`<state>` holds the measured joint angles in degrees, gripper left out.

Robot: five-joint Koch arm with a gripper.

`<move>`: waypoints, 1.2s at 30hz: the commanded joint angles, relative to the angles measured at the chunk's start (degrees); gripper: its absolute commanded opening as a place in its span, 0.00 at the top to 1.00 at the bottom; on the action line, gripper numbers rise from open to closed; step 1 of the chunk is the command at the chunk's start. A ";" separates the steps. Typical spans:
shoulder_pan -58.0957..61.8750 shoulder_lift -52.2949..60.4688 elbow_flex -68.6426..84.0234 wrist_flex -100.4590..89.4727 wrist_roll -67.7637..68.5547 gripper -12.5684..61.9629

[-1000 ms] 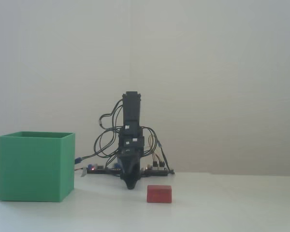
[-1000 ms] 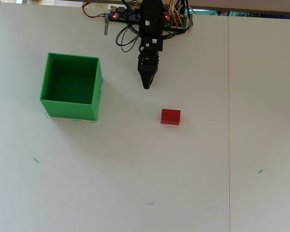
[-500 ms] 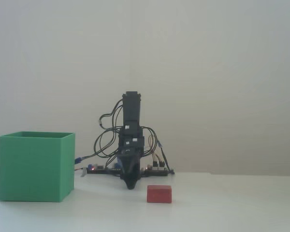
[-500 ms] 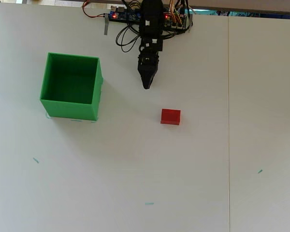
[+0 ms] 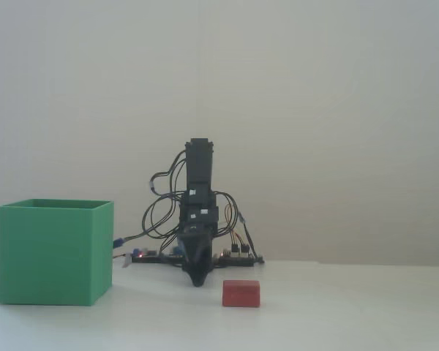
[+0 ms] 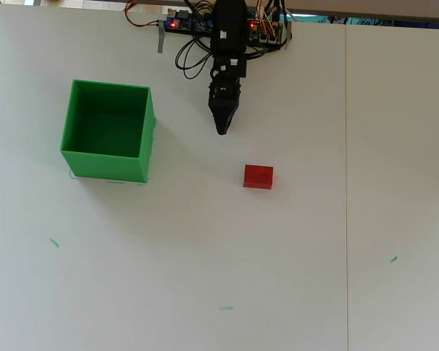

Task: Grasp a red block and put it in the green bin.

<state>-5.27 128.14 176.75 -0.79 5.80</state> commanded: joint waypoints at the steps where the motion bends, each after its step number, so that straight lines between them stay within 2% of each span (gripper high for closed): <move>1: -0.62 5.19 3.43 3.69 -0.09 0.38; 36: -3.43 5.01 2.11 3.16 -0.26 0.38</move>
<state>-8.44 128.14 176.75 -0.79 5.80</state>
